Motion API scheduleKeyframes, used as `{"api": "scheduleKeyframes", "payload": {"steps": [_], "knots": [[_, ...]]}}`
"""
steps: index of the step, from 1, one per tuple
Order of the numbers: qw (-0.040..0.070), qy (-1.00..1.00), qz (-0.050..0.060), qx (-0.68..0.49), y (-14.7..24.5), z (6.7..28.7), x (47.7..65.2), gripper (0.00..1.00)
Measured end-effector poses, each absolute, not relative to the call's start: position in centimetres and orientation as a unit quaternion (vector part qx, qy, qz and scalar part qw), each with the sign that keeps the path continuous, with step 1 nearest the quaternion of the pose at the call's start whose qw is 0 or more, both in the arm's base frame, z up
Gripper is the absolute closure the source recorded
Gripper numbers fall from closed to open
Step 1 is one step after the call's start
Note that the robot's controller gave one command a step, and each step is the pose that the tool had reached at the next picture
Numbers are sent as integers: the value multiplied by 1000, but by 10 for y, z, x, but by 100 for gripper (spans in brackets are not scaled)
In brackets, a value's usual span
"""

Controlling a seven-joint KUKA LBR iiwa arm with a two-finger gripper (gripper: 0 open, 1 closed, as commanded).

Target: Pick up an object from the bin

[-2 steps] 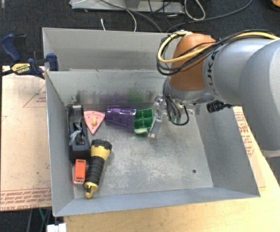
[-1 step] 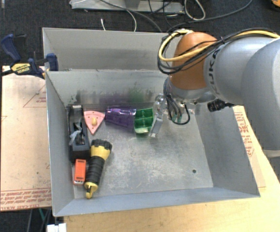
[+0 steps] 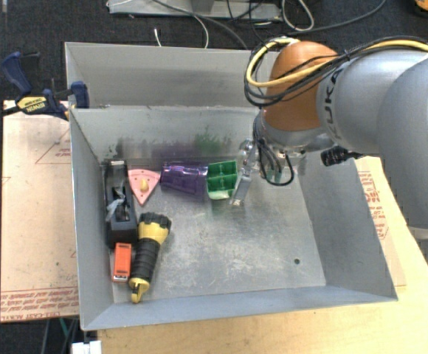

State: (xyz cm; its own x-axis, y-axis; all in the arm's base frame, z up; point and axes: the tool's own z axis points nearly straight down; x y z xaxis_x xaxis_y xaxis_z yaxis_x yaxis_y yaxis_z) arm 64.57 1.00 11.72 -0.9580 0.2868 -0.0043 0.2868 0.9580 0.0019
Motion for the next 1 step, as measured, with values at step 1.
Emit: {"api": "scheduleKeyframes", "payload": {"steps": [1], "knots": [[4,989,1,145,10,136,646,100]]}}
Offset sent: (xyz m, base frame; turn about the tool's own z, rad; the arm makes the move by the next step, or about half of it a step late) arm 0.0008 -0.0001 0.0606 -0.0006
